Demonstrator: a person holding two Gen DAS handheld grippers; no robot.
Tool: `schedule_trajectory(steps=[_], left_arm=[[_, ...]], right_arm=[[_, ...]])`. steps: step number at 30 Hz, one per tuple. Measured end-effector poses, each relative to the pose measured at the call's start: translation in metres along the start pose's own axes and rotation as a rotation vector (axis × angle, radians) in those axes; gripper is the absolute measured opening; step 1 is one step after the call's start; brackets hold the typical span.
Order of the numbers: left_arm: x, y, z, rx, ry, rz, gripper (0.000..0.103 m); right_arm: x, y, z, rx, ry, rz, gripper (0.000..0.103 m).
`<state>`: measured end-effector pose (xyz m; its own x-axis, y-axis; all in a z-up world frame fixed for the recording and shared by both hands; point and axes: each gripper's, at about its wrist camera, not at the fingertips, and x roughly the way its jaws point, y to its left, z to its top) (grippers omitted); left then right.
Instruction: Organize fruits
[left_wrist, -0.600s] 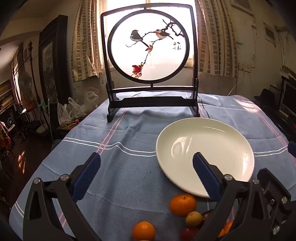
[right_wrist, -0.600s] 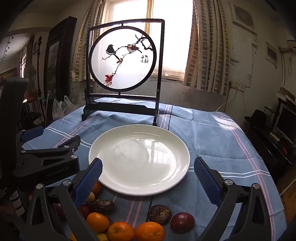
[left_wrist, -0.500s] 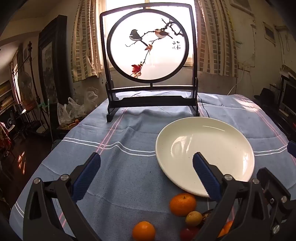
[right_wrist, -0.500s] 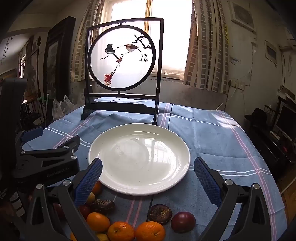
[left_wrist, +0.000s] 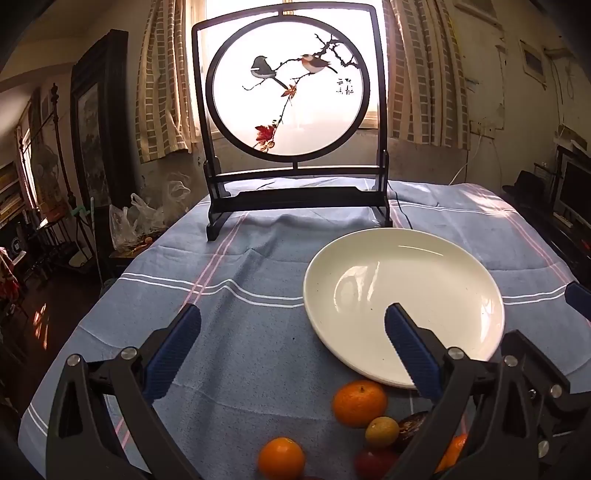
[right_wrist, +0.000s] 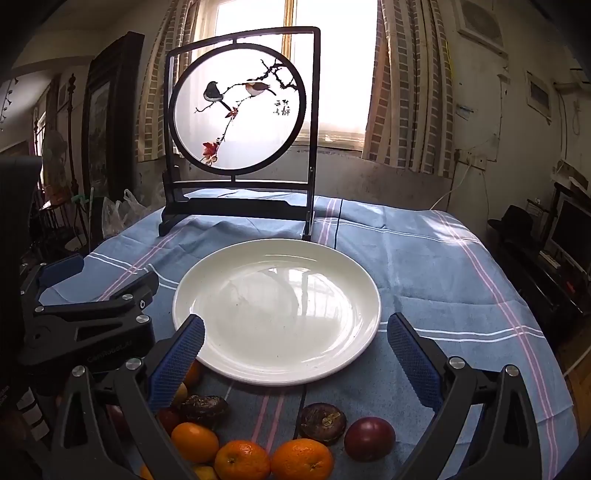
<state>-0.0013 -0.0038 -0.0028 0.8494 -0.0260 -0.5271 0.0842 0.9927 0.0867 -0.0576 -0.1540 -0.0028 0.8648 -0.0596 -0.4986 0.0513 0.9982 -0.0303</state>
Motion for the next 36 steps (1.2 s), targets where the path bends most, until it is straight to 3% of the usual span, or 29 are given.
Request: schedule_trajectory(steps=[36], left_arm=[[0.0047, -0.0029, -0.0021, 0.003, 0.012, -0.006, 0.098]], right_arm=[[0.0019, 0.0031, 0.0007, 0.0, 0.002, 0.014, 0.099]])
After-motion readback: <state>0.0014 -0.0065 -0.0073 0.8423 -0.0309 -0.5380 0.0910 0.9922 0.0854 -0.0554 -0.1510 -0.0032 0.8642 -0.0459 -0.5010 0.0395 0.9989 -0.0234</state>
